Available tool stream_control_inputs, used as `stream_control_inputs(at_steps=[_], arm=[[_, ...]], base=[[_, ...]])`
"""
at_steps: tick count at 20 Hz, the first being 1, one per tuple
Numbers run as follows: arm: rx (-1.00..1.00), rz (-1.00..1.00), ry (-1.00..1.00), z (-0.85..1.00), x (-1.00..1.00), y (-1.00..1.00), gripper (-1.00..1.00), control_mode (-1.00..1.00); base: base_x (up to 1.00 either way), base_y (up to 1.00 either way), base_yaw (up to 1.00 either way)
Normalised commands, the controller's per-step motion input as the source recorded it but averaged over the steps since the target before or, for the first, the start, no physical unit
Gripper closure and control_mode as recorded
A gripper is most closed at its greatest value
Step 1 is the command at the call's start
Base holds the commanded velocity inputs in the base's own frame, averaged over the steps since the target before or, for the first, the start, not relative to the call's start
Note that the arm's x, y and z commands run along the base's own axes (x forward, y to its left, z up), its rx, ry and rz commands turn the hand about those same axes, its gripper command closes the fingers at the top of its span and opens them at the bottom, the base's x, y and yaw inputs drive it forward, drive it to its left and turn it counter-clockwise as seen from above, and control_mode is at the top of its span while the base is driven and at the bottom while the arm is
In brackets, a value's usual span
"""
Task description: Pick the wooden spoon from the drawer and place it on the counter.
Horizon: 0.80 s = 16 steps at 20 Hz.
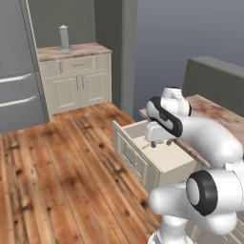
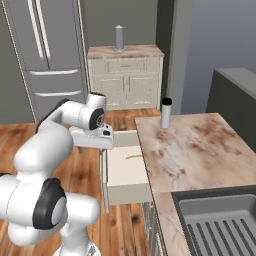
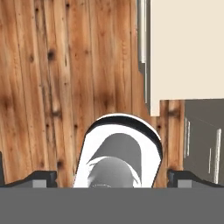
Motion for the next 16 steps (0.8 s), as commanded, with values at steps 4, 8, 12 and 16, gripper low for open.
stream_control_inputs(at_steps=[4, 8, 12, 16], arm=[[0.0, 0.0, 0.01, -0.76, 0.07, 0.0, -1.0, -1.0], [0.0, 0.0, 0.0, -0.47, 0.26, 0.01, -1.0, -1.0], [0.0, 0.0, 0.0, -0.28, 0.51, 0.0, -1.0, -1.0], [0.0, 0.0, 0.0, -0.16, 0.6, 0.0, -1.0, -1.0]], base=[[0.0, 0.0, 0.0], [0.0, 0.0, 0.0], [0.0, 0.0, 0.0], [0.0, 0.0, 0.0]])
